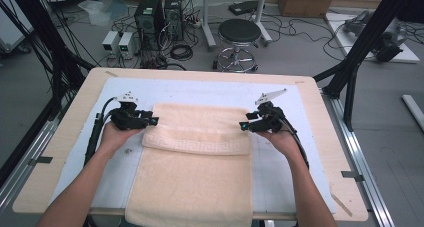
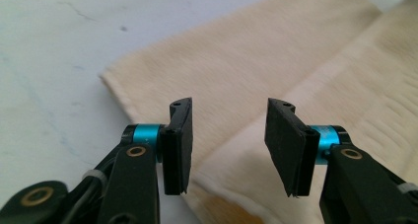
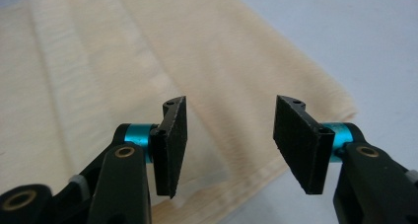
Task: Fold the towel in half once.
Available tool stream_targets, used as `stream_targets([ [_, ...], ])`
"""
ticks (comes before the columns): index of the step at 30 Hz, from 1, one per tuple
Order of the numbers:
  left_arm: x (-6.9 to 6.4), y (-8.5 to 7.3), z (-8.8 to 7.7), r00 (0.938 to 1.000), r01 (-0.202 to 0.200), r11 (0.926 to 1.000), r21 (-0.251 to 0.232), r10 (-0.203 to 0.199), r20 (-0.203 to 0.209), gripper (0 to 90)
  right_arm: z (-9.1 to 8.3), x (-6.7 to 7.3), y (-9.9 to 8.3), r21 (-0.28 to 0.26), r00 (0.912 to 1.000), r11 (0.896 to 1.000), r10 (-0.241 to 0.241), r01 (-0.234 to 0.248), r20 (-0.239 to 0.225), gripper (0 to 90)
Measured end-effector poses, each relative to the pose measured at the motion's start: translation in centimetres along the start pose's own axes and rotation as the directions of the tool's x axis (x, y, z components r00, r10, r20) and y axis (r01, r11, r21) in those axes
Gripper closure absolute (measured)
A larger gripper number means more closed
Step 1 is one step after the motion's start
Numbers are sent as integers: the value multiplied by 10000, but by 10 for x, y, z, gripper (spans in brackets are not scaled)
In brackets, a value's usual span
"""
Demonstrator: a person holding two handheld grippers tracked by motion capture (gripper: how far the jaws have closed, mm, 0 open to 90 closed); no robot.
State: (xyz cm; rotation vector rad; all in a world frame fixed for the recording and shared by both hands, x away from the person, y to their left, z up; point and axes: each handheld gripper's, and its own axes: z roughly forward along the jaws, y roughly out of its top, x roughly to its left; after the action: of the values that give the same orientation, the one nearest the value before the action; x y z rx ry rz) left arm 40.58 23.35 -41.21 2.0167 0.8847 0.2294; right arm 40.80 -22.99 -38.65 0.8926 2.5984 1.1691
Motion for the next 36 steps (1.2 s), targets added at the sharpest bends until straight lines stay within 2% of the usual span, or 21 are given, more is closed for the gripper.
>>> stream_targets([
  [3,-4,-8,-2,9991,-49,10000,48,47,413,523,0,11,-7,160,9994,9998,-90,95,-330,440],
  [5,-7,-13,-3,9989,-170,9996,216,160,446,522,1,16,-13,168,9989,9998,-60,68,-464,437],
  [8,-8,-17,-1,9990,-216,9976,655,189,415,546,8,19,-22,608,9996,9980,-158,172,-230,443],
  [10,-10,-18,0,9984,-326,9962,805,287,485,650,13,19,-26,802,9996,9968,31,-9,-265,522],
  [11,-11,-18,-1,9977,-471,9953,850,426,535,699,15,18,-27,983,9991,9952,61,-20,-417,605],
  [12,-14,-17,-2,9973,-583,9950,811,543,502,761,16,19,-27,1043,9983,9945,-5,66,-589,675],
  [14,-17,-15,-5,9961,-821,9936,775,794,374,793,15,24,-24,1006,9973,9937,-436,494,-586,769],
  [17,-21,-17,-10,9962,-818,9955,470,803,331,819,10,30,-20,831,9951,9935,-716,772,-681,831],
  [19,-24,-19,-15,9968,-728,9969,314,716,354,821,6,33,-19,713,9949,9947,-682,735,-743,837],
  [21,-27,-20,-20,9956,-862,9959,264,851,397,821,1,38,-18,587,9938,9947,-796,842,-773,842],
  [24,-34,-18,-31,9945,-980,9949,-229,987,338,821,-9,46,-16,222,9920,9942,-1031,1049,-725,846],
  [30,-51,-19,-55,9899,-1377,9873,-798,1400,241,819,-33,62,-15,-542,9882,9916,-1219,1173,-924,849],
  [36,-74,-32,-82,9842,-1684,9750,-1448,1744,300,821,-62,96,-22,-1215,9761,9764,-1914,1787,-1028,849],
])
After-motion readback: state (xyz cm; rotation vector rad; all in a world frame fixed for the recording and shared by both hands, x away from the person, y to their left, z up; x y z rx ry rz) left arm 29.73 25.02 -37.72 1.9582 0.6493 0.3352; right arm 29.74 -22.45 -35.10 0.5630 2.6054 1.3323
